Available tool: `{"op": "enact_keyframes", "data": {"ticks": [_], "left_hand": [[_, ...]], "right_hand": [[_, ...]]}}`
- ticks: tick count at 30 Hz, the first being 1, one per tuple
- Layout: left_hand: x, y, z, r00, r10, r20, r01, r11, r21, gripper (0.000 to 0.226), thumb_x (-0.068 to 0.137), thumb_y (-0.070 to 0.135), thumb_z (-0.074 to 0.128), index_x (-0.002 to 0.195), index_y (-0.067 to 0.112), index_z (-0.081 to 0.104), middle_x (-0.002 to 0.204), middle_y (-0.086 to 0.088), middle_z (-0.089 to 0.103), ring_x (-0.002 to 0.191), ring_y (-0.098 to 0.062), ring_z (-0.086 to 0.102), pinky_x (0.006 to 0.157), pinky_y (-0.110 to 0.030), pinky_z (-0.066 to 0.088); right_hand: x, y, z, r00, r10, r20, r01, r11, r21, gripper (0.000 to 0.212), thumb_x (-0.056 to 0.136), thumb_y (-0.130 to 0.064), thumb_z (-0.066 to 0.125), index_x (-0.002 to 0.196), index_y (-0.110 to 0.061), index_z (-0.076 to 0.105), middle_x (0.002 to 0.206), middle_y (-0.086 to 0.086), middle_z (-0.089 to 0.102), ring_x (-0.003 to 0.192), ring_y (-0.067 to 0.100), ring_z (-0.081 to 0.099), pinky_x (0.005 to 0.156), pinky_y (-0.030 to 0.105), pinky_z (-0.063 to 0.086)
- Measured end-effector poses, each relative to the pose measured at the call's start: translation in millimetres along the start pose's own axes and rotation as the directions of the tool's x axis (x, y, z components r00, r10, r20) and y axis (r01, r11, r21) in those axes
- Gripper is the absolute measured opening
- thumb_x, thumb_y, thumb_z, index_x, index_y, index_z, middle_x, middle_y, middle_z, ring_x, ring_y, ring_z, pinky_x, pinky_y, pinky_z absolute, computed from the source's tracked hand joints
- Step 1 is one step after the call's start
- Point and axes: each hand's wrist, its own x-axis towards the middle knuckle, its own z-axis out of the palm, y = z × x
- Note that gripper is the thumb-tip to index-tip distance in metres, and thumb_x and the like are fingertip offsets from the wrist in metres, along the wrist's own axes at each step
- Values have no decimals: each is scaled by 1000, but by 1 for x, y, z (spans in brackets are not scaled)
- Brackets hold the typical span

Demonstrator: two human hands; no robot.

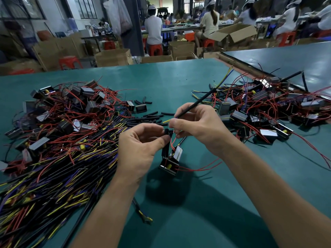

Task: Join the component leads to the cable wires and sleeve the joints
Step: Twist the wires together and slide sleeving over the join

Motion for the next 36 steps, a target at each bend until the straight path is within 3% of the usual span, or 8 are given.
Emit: {"op": "enact_keyframes", "data": {"ticks": [10, 15, 25, 30, 36], "left_hand": [[-1, 0, 2, 999, 32, 10, -32, 999, 0, 23, 66, -11, 79, 78, 7, 71, 68, 1, 73, 60, -6, 66, 62, -15, 52], [-2, -1, 1, 999, 41, 25, -43, 997, 63, 21, 67, -11, 79, 81, 2, 70, 68, 2, 72, 60, -6, 65, 61, -17, 53], [0, -4, -2, 996, 43, 82, -56, 983, 175, 27, 68, -7, 81, 75, 17, 70, 68, 3, 71, 58, -7, 61, 59, -20, 52], [-3, -2, 6, 996, 71, 47, -77, 988, 135, 10, 78, 9, 78, 74, 17, 73, 62, 4, 70, 54, -3, 60, 53, -16, 48], [-5, 0, 5, 999, 4, 47, -8, 997, 74, 16, 78, 3, 75, 70, 16, 73, 60, 4, 69, 53, -4, 60, 53, -18, 51]], "right_hand": [[2, 0, 0, 998, -52, -25, 48, 991, -124, 19, 83, 9, 69, 77, -7, 63, 62, 10, 65, 50, 14, 60, 54, 23, 53], [3, 2, 1, 995, -85, -59, 72, 979, -193, 21, 82, 9, 70, 76, -10, 63, 59, 4, 63, 55, 20, 57, 58, 30, 49], [3, 4, 4, 989, -127, -77, 109, 973, -204, 21, 82, 6, 72, 78, -12, 63, 66, 5, 64, 59, 16, 59, 58, 24, 53], [3, 3, 2, 985, -162, -65, 145, 967, -210, 19, 81, 8, 71, 80, -9, 63, 65, 0, 64, 58, 8, 58, 58, 19, 51], [0, 1, 4, 992, -113, -53, 98, 967, -235, 14, 84, 4, 69, 80, -8, 63, 62, 7, 63, 55, 17, 58, 56, 27, 49]]}}
